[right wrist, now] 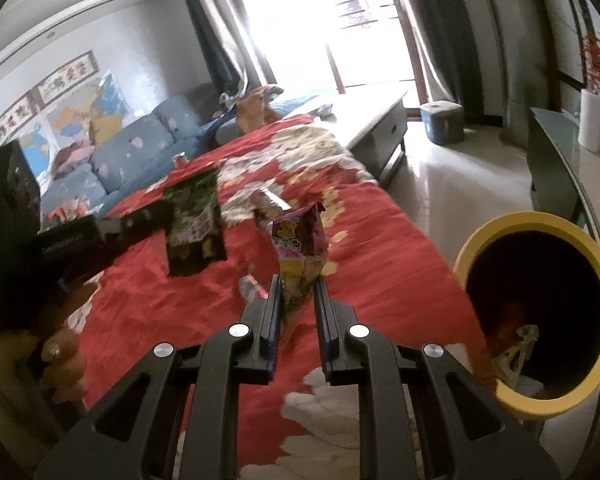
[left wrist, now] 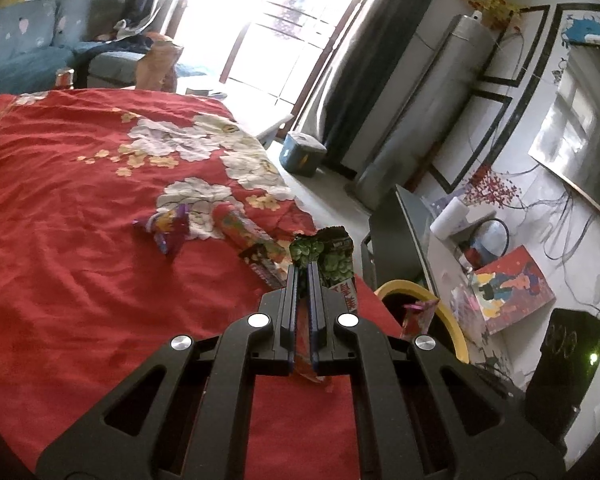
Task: Collect trash
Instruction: 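Carry the green packet and pink wrapper in both tools over the bin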
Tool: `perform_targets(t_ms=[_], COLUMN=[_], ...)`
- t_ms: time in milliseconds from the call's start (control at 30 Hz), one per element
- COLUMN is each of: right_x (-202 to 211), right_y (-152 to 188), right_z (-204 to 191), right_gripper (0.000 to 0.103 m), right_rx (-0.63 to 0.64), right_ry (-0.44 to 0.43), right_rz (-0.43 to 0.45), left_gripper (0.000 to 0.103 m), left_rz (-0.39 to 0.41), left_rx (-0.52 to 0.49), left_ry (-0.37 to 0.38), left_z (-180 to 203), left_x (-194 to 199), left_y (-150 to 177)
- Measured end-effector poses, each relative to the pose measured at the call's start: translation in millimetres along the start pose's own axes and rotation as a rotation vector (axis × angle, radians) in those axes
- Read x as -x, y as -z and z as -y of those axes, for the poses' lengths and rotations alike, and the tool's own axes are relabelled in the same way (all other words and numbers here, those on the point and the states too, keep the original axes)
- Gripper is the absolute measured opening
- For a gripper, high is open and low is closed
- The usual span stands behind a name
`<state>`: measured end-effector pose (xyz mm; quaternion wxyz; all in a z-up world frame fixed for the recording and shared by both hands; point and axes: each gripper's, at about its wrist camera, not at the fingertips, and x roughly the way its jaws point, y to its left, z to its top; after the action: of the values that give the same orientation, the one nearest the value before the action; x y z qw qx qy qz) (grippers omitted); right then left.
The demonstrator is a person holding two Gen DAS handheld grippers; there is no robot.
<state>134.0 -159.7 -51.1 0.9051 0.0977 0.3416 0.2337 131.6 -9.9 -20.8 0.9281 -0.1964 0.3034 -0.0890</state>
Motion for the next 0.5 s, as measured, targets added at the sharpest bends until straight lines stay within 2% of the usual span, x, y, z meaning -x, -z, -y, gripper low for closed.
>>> perform_targets(t_ms=[500], right_x=[20], right_y=[-16], right_z=[51], right_gripper=[0.016], right_rx=[-0.102], right_ry=[0.083], right_rz=[0.081], left_gripper=[0.002], left_rz=[-0.034], left_rx=[-0.079], left_ry=[0.036], left_z=[40], left_x=[-14], left_y=[8])
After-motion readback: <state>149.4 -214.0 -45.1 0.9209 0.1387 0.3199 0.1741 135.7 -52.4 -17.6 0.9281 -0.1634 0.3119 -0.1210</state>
